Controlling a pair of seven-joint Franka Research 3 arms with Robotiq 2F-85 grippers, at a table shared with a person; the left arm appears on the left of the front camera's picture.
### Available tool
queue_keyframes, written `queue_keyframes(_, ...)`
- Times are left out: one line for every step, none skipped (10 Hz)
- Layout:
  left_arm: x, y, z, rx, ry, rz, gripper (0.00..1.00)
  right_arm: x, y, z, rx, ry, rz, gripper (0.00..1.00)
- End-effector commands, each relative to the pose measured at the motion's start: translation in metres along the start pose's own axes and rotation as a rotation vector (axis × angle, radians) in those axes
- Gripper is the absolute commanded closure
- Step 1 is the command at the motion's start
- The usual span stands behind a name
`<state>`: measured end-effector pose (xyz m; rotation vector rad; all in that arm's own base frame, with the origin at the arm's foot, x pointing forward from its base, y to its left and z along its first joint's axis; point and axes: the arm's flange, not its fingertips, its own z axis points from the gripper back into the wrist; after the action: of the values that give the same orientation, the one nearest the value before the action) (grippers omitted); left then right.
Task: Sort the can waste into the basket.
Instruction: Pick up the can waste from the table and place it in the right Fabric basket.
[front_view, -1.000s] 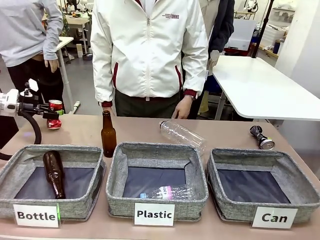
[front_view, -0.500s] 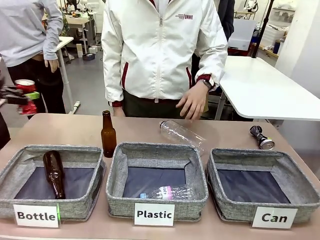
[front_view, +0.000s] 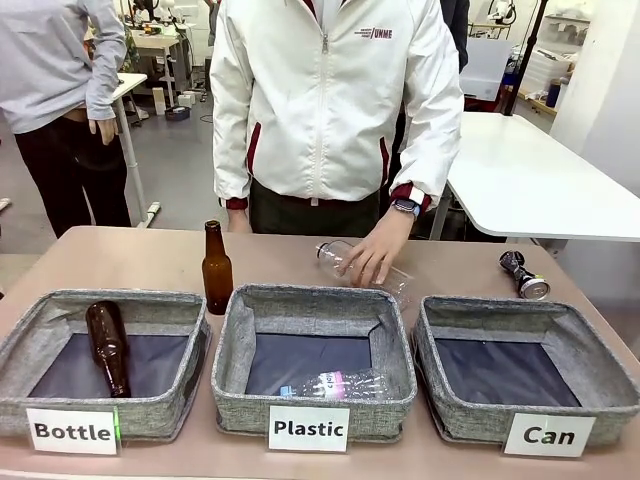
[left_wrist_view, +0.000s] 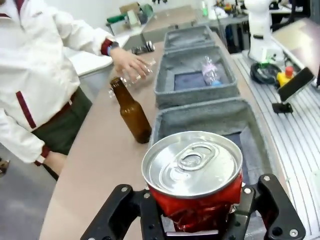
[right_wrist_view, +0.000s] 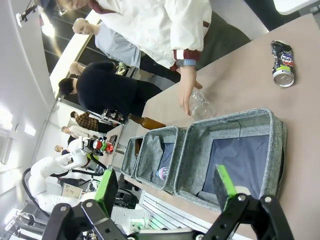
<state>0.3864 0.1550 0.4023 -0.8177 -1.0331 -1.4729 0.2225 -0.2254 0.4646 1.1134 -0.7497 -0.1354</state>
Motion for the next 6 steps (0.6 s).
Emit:
queue_keyframes(0.0077,0.0092,0.0100,0.001,-0.036,0.014,1.00,0.0020,-0.0002,-0.0001,0.019,-0.017,0.025,0.00)
queue_keyframes(0.0077,0.0092,0.0100,0.001,-0.036,0.014,1.00,0.0020,-0.0002,-0.0001,0.019,-0.017,0.025,0.00)
queue_keyframes(0.0077,0.0092,0.0100,0.001,-0.036,0.014,1.00,0.0020,-0.0002,-0.0001,0.019,-0.017,0.025,0.00)
queue_keyframes(0.0077,0.0092,0.0100,0.001,-0.036,0.014,1.00,0.0020,-0.0002,-0.0001,0.019,-0.017,0.025,0.00)
queue_keyframes(0.0077,0.0092,0.0100,0.001,-0.036,0.014,1.00,0.0020,-0.0002,-0.0001,0.019,-0.017,0.025,0.00)
queue_keyframes(0.0077,0.0092,0.0100,0.001,-0.036,0.014,1.00,0.0020,-0.0002,-0.0001,0.019,-0.017,0.025,0.00)
